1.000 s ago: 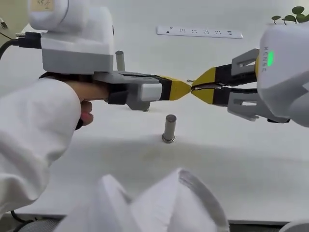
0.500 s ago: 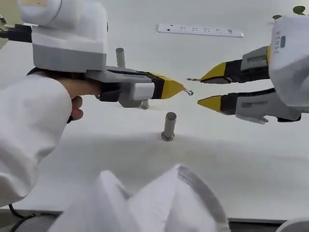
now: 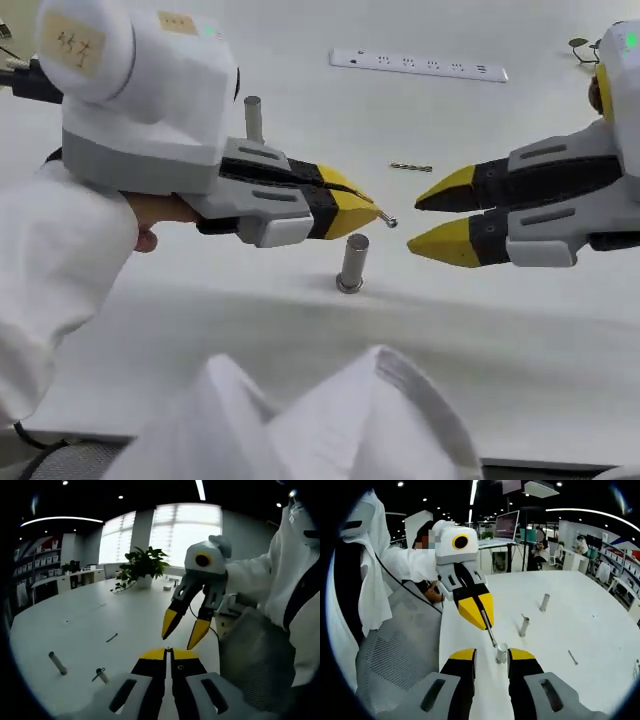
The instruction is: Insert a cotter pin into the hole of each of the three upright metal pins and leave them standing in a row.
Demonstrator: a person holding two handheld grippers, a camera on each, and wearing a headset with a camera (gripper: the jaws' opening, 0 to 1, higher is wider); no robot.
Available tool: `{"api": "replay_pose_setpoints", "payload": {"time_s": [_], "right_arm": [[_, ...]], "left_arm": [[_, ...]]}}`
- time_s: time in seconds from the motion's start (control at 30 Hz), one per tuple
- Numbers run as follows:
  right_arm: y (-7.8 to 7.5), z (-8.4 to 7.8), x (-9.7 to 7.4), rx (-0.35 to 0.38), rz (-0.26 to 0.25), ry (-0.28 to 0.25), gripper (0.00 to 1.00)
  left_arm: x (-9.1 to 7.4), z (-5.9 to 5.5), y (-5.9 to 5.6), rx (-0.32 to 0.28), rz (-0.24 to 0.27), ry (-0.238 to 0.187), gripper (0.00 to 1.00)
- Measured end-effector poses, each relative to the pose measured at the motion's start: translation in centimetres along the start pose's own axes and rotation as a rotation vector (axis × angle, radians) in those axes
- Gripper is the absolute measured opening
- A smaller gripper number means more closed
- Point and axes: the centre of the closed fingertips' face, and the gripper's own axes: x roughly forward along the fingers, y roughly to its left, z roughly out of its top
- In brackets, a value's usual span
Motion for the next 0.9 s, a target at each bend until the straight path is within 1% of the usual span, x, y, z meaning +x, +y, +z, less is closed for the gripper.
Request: {"api": "replay_pose_setpoints", "payload": {"time_s": [0.07,0.13,0.23,0.3,0.4,0.43,0.47,0.5,0.57,0.6,0.67,0.77,0.9], "right_arm": [[0.1,-0.2,0.2,0.003,0.009,0.008,0.21],[0.2,-0.4,0.4,0.013,0.018,0.013,0.21],[0.6,-0.5,0.6,0.03,0.04,0.005,0.2],[0.9,-0.4,0.7,0.033,0.051,0.002,0.17],[1.6,-0.3,0.8,0.034,0.078,-0.003,0.11],[1.9,-0.2,0.9,0.034,0.083,-0.008,0.1],[2.0,-0.2,0.9,0.033,0.086,-0.011,0.08],[2.2,-0.1,1.0,0.033,0.091,-0.012,0.07],[2.5,-0.2,1.0,0.027,0.102,-0.009,0.01],[3.0,-0.1,0.9,0.029,0.131,-0.011,0.0],[3.2,-0.1,0.8,0.021,0.126,-0.011,0.0],[3.6,-0.1,0.7,0.014,0.143,-0.005,0.0],[3.5,-0.3,0.5,-0.009,0.156,0.012,0.0]], "left_arm": [[0.1,0.4,-0.7,0.031,-0.01,-0.01,0.0],[0.1,0.5,-1.0,0.042,-0.019,-0.014,0.0],[0.1,1.1,-2.0,0.061,-0.048,-0.037,0.0],[0.2,1.3,-2.4,0.073,-0.063,-0.047,0.0],[0.3,1.3,-3.1,0.065,-0.089,-0.045,0.0],[0.2,1.0,-2.4,0.067,-0.099,-0.044,0.0],[0.2,1.0,-2.5,0.071,-0.103,-0.044,0.0],[0.1,1.1,-3.0,0.07,-0.11,-0.045,0.0],[0.1,1.1,-3.3,0.068,-0.122,-0.048,0.0],[0.1,1.2,-3.3,0.076,-0.122,-0.048,0.0],[0.0,1.2,-3.5,0.077,-0.134,-0.047,0.0],[0.0,1.0,-3.5,0.088,-0.146,-0.039,0.0],[0.0,0.5,-3.7,0.109,-0.159,-0.018,0.0]]}}
